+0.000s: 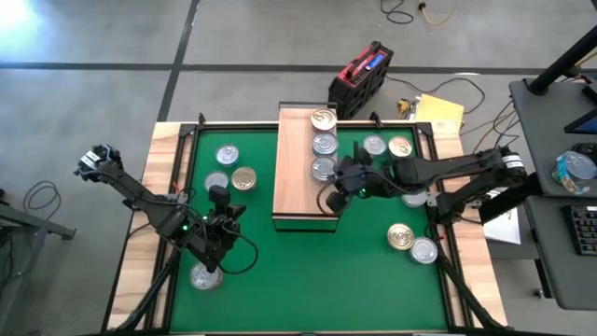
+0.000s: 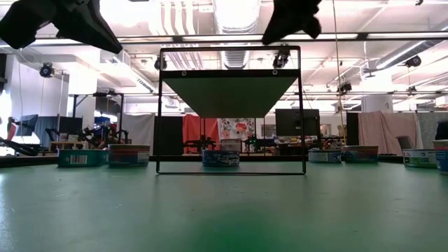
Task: Stack canned seafood by type on shelf
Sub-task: Put the right red tuna can on the shelf
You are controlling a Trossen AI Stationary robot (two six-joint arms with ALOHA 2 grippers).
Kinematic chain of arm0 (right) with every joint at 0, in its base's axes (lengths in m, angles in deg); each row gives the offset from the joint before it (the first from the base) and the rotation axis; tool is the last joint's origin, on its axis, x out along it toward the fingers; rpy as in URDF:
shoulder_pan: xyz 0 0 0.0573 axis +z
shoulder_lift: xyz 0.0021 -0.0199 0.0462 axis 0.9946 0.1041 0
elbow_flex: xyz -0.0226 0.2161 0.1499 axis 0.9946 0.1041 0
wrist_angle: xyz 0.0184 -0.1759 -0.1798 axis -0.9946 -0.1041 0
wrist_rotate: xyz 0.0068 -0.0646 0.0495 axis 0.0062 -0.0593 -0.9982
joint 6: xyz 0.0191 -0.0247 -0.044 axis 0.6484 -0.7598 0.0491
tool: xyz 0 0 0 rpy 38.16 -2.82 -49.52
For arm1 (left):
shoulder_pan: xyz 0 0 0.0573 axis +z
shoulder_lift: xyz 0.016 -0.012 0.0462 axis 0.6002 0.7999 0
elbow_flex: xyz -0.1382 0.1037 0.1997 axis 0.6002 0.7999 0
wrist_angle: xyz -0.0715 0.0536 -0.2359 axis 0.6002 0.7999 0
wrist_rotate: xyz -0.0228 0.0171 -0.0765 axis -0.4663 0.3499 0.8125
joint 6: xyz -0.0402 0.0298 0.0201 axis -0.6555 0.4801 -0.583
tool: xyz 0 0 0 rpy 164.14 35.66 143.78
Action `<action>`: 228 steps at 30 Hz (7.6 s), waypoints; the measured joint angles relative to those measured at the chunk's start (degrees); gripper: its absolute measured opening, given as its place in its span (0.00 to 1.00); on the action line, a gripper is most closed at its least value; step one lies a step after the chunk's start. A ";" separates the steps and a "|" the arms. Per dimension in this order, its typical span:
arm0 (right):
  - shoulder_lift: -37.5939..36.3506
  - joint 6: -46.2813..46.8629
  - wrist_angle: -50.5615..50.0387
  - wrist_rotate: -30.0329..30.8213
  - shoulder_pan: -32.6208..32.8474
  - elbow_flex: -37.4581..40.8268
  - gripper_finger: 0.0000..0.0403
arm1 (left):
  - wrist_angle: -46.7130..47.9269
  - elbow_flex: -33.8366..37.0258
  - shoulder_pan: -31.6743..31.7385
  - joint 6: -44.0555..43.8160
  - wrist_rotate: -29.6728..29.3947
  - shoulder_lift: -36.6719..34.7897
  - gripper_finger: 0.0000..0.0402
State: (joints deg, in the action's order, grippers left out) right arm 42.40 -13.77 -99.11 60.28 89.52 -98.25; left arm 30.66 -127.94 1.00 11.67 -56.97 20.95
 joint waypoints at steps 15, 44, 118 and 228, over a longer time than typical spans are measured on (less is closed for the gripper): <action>-11.73 -0.18 24.68 7.34 9.58 22.19 0.02 | -4.38 0.00 0.00 -2.91 6.18 0.00 0.00; -7.44 -11.29 57.52 16.24 21.40 33.94 0.02 | -4.84 0.02 -0.01 -28.99 34.01 0.00 0.00; -8.97 -14.84 56.91 16.33 25.62 35.90 0.02 | 11.91 -10.90 -9.85 -65.98 61.23 23.19 0.00; 32.33 -27.86 32.87 9.55 20.01 -18.39 0.02 | 37.49 -23.42 -22.83 -65.61 18.91 24.61 0.00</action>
State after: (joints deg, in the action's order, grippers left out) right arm 74.73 -41.63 -66.24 69.83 109.53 -116.63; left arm 68.15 -151.36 -21.83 -53.94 -38.05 45.56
